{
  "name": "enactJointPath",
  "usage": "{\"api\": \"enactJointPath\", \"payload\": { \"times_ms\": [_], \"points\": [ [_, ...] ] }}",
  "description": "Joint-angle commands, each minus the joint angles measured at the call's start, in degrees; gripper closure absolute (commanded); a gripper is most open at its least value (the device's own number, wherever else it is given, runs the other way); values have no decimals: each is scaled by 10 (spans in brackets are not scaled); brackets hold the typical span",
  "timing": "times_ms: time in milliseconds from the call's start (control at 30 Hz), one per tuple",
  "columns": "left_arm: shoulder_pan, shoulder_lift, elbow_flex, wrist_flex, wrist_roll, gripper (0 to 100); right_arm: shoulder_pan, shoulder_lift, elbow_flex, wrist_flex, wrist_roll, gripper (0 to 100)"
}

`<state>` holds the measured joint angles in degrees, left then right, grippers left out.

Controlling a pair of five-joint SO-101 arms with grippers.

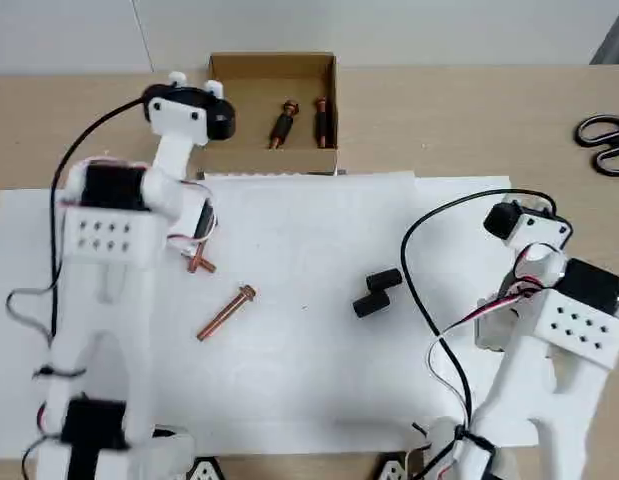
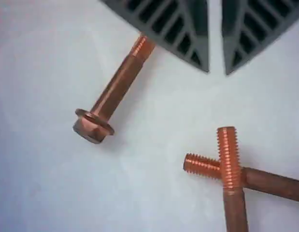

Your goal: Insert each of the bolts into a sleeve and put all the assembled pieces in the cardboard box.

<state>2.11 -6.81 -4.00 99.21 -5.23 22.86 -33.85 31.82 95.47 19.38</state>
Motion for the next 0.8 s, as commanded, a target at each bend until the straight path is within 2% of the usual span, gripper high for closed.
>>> {"api": "enactJointPath", "payload": {
  "times_ms": [0, 200, 533, 767],
  "points": [
    [-2, 54, -36, 7, -4, 989, 7, -16, -3, -4, 5, 995],
    [-5, 143, -54, 4, -5, 938, 7, -16, -3, -4, 4, 995],
    [-68, 239, -163, 10, -20, 898, 7, -17, -3, -3, 2, 995],
    [-116, 245, -162, 11, 60, 899, 7, -17, -3, -7, 1, 995]
  ]
}}
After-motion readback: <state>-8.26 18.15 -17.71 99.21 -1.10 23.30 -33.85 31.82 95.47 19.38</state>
